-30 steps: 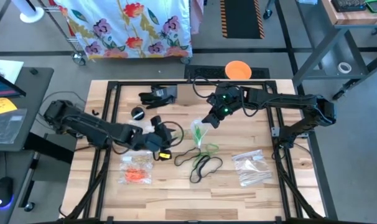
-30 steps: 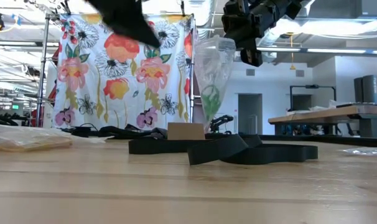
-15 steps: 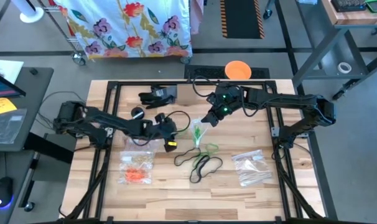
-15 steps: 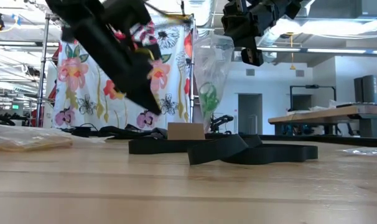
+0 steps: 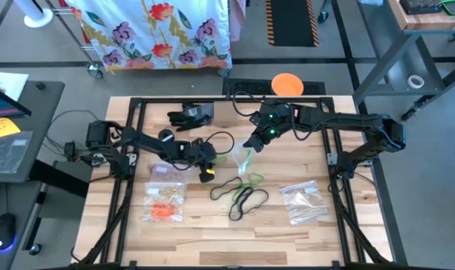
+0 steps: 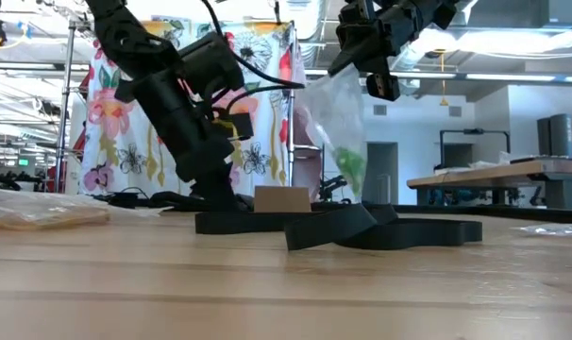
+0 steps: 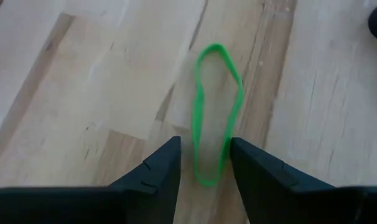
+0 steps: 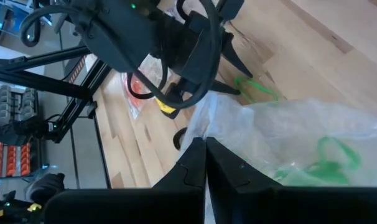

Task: Sort rubber bands
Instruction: Put the green rubber band into the transparent zip bag

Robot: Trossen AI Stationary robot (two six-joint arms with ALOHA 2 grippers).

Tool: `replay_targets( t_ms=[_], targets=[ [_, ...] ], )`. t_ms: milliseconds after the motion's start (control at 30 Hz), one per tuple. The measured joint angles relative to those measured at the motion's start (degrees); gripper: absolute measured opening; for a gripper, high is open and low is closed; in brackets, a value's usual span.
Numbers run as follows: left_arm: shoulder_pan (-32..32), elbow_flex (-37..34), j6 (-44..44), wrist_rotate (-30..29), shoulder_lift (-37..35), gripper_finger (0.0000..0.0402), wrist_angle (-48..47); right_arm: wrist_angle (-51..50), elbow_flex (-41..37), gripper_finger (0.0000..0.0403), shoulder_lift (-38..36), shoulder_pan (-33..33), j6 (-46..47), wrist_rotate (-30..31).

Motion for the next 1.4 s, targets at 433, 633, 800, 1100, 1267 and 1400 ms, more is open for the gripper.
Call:
replay_targets(
  t_ms=[433, 633, 800, 1100, 1267, 1400],
  targets=[
    [2.3, 3.4, -1.5, 3.1, -2.5, 0.0004, -8.8, 0.1, 0.0, 0.0000, 0.0, 0.0, 0.0, 0.0],
    [-0.7, 5.9, -3.1, 3.2, -10.4, 0.0001, -14.4, 0.0, 0.0, 0.0000, 0.0, 0.0, 0.0, 0.0],
    [-7.2, 6.0, 0.1, 0.7, -18.0, 0.0001, -10.5, 0.1, 0.0, 0.0000, 0.0, 0.0, 0.0, 0.0],
    [-16.7, 6.0, 8.7, -3.7, -22.1, 0.0000, 9.8, 0.2, 0.0, 0.0000, 0.0, 0.0, 0.2, 0.3],
    [-15.9, 6.0, 9.4, -4.9, -21.3, 0.0000, 13.7, 0.5, 0.0, 0.0000, 0.0, 0.0, 0.2, 0.4],
    [-13.3, 6.0, 8.1, -5.4, -19.6, 0.0000, 15.4, 1.2, 0.0, 0.0000, 0.0, 0.1, 0.1, 0.4]
  ],
)
